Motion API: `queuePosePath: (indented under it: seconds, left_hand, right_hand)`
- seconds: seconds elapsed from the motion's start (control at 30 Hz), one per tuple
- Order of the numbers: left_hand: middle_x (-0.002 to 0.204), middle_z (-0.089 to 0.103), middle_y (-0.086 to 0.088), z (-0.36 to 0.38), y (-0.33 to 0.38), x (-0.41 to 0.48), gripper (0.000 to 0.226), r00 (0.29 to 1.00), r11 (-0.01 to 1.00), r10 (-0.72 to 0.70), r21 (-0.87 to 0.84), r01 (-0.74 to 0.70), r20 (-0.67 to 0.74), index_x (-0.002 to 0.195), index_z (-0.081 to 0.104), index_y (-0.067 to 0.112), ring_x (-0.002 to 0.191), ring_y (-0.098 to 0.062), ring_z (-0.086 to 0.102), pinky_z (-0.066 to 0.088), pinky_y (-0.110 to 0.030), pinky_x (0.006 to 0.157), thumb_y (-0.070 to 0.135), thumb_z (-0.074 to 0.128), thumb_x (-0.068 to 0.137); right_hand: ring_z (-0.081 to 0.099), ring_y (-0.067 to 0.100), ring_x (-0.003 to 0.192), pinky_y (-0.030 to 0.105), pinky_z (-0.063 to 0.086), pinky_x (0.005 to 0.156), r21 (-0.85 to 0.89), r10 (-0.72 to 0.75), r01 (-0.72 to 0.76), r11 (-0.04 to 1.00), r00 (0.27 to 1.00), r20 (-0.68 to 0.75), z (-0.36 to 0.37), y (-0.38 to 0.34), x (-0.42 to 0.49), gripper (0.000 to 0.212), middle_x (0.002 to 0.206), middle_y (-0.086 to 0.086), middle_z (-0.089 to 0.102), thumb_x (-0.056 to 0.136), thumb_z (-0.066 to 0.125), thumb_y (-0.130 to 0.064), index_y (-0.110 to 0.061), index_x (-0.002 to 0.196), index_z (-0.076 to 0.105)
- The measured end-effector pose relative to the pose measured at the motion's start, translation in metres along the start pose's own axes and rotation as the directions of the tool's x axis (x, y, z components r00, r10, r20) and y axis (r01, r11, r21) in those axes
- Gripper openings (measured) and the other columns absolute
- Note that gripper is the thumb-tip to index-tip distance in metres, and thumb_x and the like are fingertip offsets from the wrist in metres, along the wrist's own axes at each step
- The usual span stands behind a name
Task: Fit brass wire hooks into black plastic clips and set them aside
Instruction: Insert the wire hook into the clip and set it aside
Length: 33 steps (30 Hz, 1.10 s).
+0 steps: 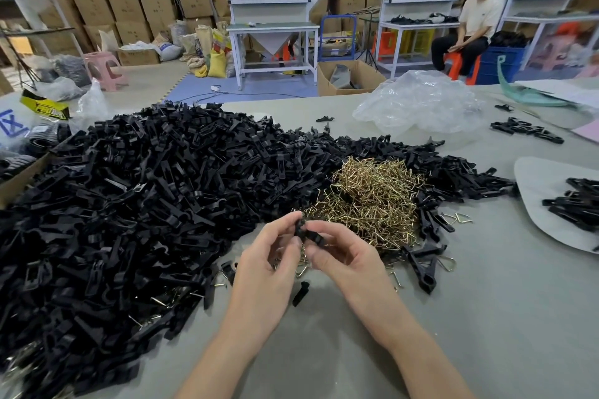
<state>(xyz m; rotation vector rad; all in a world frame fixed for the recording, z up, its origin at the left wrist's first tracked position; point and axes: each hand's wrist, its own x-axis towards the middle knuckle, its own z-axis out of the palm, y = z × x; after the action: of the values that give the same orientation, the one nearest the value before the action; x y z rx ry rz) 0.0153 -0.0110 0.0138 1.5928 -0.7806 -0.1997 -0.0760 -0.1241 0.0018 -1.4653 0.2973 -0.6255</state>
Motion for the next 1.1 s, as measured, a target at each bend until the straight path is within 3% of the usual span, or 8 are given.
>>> queuePosePath:
  seconds: [0.07,0.17,0.3,0.5,0.7,0.93,1.1]
  left_hand:
    - [0.098,0.070,0.024,0.0011,0.0009,0.0000,0.042,1.000,1.000,-0.009,-0.012,0.009,0.008,0.114,0.064,0.044,0.083,-0.003,0.065,0.047,-0.006,0.070,0.007,0.061,0.096]
    - [0.098,0.070,0.021,0.0009,0.0014,0.0011,0.041,1.000,0.999,-0.012,-0.051,0.012,0.005,0.114,0.064,0.041,0.081,-0.002,0.065,0.047,-0.007,0.072,0.005,0.061,0.096]
    - [0.103,0.073,0.018,0.0034,0.0001,0.0015,0.034,0.998,0.989,-0.046,-0.142,0.050,0.032,0.116,0.067,0.031,0.096,0.002,0.068,0.048,-0.008,0.082,0.004,0.063,0.095]
    - [0.099,0.077,0.012,0.0061,-0.0041,0.0012,0.023,0.996,0.982,-0.064,-0.173,0.073,0.057,0.108,0.070,0.024,0.093,-0.007,0.072,0.052,-0.014,0.080,0.007,0.066,0.094]
    - [0.098,0.077,0.012,0.0054,-0.0067,0.0018,0.021,0.996,0.976,-0.073,-0.202,0.083,0.059,0.106,0.073,0.026,0.093,-0.004,0.072,0.051,-0.010,0.078,0.011,0.066,0.095]
    - [0.088,0.078,0.007,0.0048,-0.0067,0.0016,0.024,0.996,0.977,-0.073,-0.199,0.083,0.059,0.101,0.076,0.033,0.084,-0.009,0.072,0.053,-0.013,0.074,0.012,0.067,0.094]
    - [0.092,0.078,0.005,0.0023,-0.0043,0.0025,0.020,0.993,0.971,-0.074,-0.220,0.094,0.097,0.104,0.075,0.019,0.087,-0.011,0.073,0.052,-0.011,0.074,0.006,0.064,0.095]
  right_hand:
    - [0.065,0.008,0.080,0.021,0.053,0.079,-0.015,-0.026,0.025,1.000,0.996,-0.080,-0.0021,-0.0006,0.0000,0.022,0.092,0.000,0.072,0.091,0.071,-0.017,-0.026,0.110,0.076]
    - [0.064,0.007,0.079,0.020,0.054,0.074,-0.015,-0.008,0.006,1.000,0.987,-0.158,-0.0066,0.0004,0.0021,0.020,0.101,0.002,0.074,0.090,0.070,-0.024,-0.026,0.109,0.077]
    - [0.067,0.013,0.081,0.025,0.059,0.071,0.044,0.041,-0.035,0.998,0.990,-0.136,-0.0049,0.0027,0.0047,0.018,0.098,0.005,0.077,0.094,0.065,-0.014,-0.017,0.110,0.075]
    - [0.069,0.017,0.082,0.025,0.060,0.076,0.125,0.060,-0.044,0.991,0.991,-0.122,-0.0048,0.0038,0.0050,0.024,0.096,0.021,0.074,0.090,0.065,-0.016,-0.009,0.112,0.074]
    - [0.072,0.019,0.084,0.025,0.059,0.076,0.174,0.089,-0.071,0.982,0.991,-0.101,-0.0052,0.0018,0.0052,0.033,0.099,0.021,0.075,0.084,0.066,-0.024,-0.008,0.111,0.074]
    - [0.072,0.019,0.090,0.027,0.059,0.079,0.144,0.083,-0.072,0.987,0.994,-0.073,-0.0046,0.0015,0.0035,0.023,0.105,0.018,0.075,0.096,0.062,-0.010,-0.007,0.116,0.073]
    - [0.070,0.015,0.083,0.025,0.058,0.076,0.143,0.091,-0.081,0.986,0.994,-0.064,-0.0033,-0.0014,0.0033,0.023,0.100,0.010,0.076,0.094,0.063,-0.012,-0.009,0.115,0.073]
